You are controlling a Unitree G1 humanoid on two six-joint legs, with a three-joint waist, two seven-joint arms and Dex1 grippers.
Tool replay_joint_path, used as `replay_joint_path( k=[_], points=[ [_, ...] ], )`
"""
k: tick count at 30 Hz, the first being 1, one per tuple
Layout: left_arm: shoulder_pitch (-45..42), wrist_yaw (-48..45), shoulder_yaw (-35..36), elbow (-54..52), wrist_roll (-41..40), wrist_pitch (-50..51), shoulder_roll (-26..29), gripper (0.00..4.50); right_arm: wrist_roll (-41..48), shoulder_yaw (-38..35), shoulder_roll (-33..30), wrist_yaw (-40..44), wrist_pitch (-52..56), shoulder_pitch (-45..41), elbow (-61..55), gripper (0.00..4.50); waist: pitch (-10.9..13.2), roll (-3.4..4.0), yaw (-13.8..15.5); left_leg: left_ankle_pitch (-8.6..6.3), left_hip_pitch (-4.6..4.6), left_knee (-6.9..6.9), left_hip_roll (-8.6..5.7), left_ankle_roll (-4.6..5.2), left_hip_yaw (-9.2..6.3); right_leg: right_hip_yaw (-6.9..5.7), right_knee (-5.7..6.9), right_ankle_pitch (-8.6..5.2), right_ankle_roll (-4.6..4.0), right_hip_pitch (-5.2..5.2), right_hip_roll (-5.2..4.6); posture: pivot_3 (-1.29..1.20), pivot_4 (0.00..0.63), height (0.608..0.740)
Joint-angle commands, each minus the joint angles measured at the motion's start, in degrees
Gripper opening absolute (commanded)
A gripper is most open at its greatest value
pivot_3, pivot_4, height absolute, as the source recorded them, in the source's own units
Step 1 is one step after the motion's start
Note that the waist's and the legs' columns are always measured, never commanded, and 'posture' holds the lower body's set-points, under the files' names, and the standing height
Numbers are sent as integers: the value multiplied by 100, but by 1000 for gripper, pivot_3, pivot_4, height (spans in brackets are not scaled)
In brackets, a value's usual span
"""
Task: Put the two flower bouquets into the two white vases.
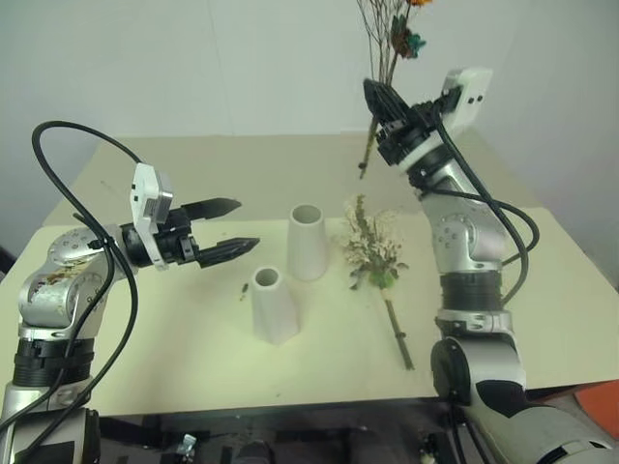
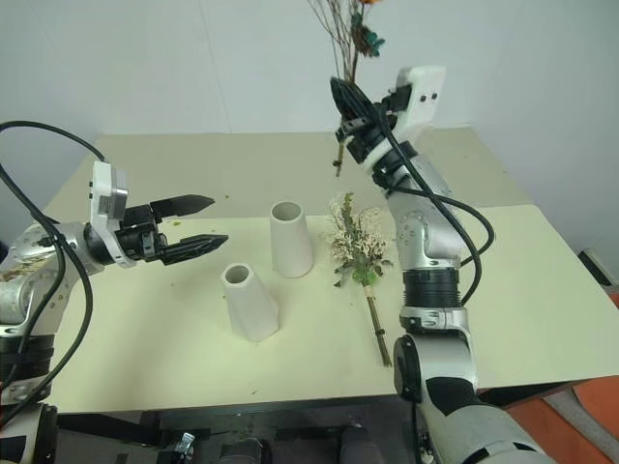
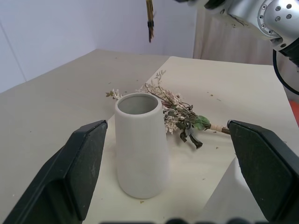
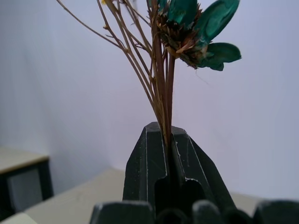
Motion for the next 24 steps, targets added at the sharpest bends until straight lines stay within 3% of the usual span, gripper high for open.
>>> replay_joint_path(
  k=[1, 24],
  points=[
    [20, -1, 226, -195, -96, -24, 93, 4500, 188, 196, 264, 203, -228, -35, -129, 34, 0, 0, 0, 0, 0, 0, 0, 0, 0, 0, 1, 0, 0, 0, 0, 0, 150, 740],
    [259, 89, 613, -448, -349, 57, 238, 4500, -165, 630, 892, 369, -863, 105, 1123, 34, 1, 2, -7, 0, 0, -2, 0, 0, -1, 0, 3, 0, 0, -4, 1, 0, 150, 740]
  ],
)
